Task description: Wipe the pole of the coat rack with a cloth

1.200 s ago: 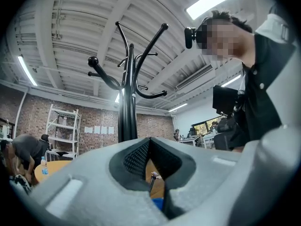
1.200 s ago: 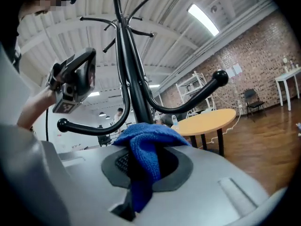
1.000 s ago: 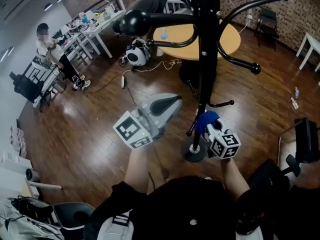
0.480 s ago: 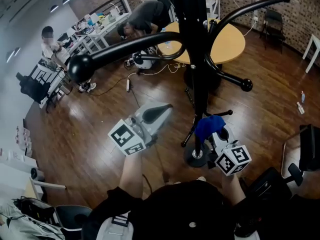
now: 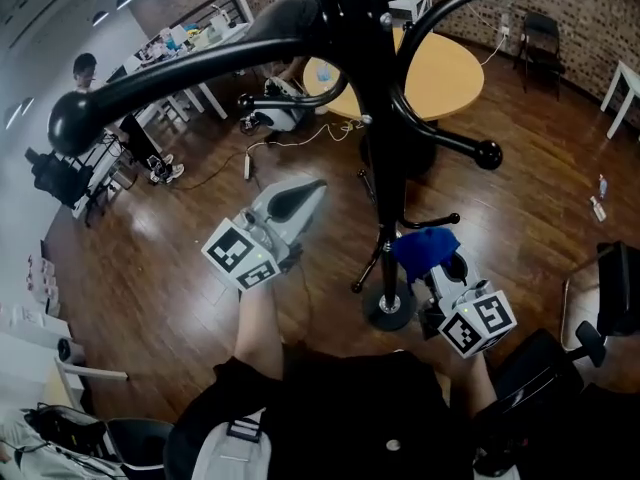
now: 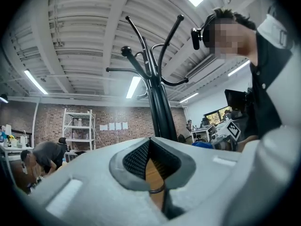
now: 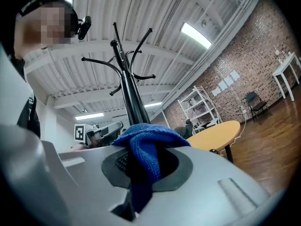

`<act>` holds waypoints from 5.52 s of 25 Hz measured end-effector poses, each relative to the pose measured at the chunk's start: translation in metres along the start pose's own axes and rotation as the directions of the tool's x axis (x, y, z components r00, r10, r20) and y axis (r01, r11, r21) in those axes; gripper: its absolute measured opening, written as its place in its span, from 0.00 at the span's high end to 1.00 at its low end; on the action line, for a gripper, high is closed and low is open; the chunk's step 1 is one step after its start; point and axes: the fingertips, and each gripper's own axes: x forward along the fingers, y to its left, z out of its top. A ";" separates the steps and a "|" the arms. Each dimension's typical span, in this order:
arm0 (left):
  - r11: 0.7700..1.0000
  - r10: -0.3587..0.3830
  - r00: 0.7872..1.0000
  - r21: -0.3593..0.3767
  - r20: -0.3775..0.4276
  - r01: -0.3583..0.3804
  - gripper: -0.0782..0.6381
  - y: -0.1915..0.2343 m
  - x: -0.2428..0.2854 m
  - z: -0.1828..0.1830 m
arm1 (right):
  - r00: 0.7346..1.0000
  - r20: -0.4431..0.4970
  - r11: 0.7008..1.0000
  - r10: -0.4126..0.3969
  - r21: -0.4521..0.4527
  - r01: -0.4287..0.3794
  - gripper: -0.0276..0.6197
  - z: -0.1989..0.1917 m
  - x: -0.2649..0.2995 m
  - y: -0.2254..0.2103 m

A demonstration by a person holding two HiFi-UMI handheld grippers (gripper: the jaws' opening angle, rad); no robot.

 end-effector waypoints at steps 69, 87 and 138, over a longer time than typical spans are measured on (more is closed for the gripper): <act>-0.021 -0.959 -0.033 0.045 0.283 0.999 0.89 0.148 0.122 -0.062 | 0.052 0.414 0.095 -0.909 0.083 0.992 0.91 -0.024 0.196 0.034; -0.688 -0.659 -0.682 0.113 0.316 0.717 0.89 0.116 0.188 -0.103 | -0.674 0.032 -0.631 -0.738 0.320 0.707 0.91 -0.132 0.133 -0.113; -0.823 -0.399 -0.868 0.302 0.295 0.481 0.89 0.111 0.150 -0.051 | -0.803 0.395 -0.756 -0.446 0.314 0.574 0.91 0.018 0.144 -0.022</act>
